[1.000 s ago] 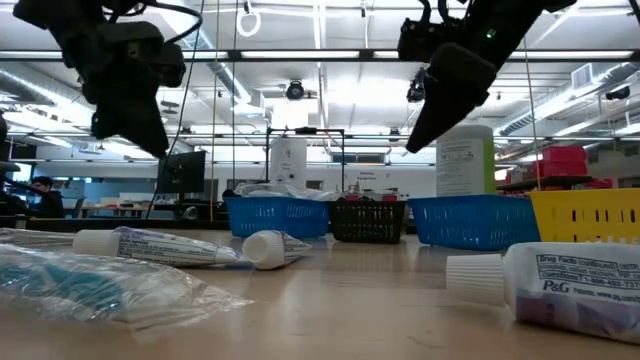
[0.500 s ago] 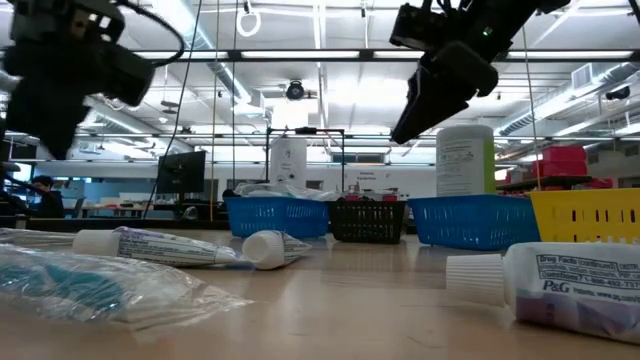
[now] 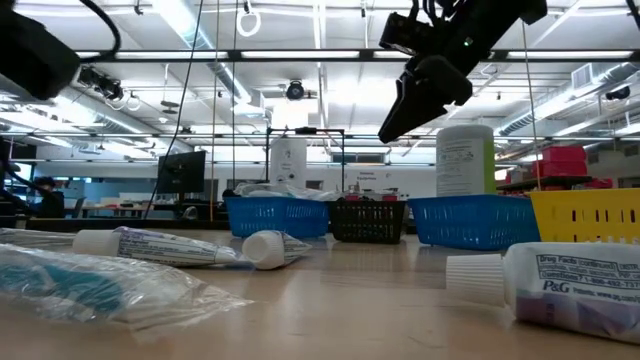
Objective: Pick & Place Travel size toiletries
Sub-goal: Put the blue razor into the black basket
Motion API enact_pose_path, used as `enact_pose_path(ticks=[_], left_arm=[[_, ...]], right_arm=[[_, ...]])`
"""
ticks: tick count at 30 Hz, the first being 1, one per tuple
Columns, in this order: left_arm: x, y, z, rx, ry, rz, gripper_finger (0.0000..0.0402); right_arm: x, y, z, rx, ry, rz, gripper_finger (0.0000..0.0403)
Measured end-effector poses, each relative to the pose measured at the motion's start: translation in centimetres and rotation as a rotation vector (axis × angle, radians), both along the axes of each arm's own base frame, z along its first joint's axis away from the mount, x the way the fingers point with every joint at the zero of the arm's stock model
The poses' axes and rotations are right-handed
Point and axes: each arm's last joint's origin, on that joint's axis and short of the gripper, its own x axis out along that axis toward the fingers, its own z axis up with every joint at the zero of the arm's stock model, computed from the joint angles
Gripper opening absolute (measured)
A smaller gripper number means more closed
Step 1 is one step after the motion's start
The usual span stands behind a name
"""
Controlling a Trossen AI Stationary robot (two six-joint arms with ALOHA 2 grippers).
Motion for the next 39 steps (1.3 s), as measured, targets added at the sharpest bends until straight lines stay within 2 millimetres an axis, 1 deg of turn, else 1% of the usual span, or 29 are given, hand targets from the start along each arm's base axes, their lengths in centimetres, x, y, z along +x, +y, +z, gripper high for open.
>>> enact_pose_path(ticks=[3, 6, 10, 13, 19, 22, 30, 36, 39], left_arm=[[-0.9, -0.8, -0.1, 0.042, -0.021, -0.126, 0.0197], [-2.0, -0.9, -0.4, 0.130, -0.012, -0.253, 0.0195], [-2.9, -0.5, -0.8, 0.294, -0.008, -0.294, 0.0184], [-3.2, -0.5, -0.8, 0.355, -0.037, -0.351, 0.0178], [-3.8, -1.2, -0.9, 0.415, -0.121, -0.611, 0.0173], [-3.9, -1.7, -1.6, 0.451, -0.110, -0.701, 0.0173], [-3.1, -2.9, -4.1, 0.523, 0.001, -0.736, 0.0173], [-2.7, -3.9, -5.1, 0.448, 0.024, -0.793, 0.0173], [-2.8, -3.8, -5.2, 0.438, 0.053, -0.791, 0.0173]], right_arm=[[0.1, -0.4, 0.0, 0.022, -0.003, 0.004, 0.0203], [0.2, -0.6, 0.1, 0.052, -0.014, 0.015, 0.0197], [0.4, -0.7, 0.2, 0.089, -0.030, 0.041, 0.0189], [0.4, -0.7, 0.2, 0.098, -0.039, 0.049, 0.0184], [0.4, -0.7, 0.2, 0.098, -0.039, 0.049, 0.0177], [0.4, -0.7, 0.2, 0.105, -0.042, 0.042, 0.0176], [0.4, -0.6, 0.2, 0.118, -0.045, 0.030, 0.0188], [0.4, -0.6, 0.2, 0.119, -0.045, 0.031, 0.0196], [0.4, -0.6, 0.2, 0.118, -0.045, 0.030, 0.0197]])
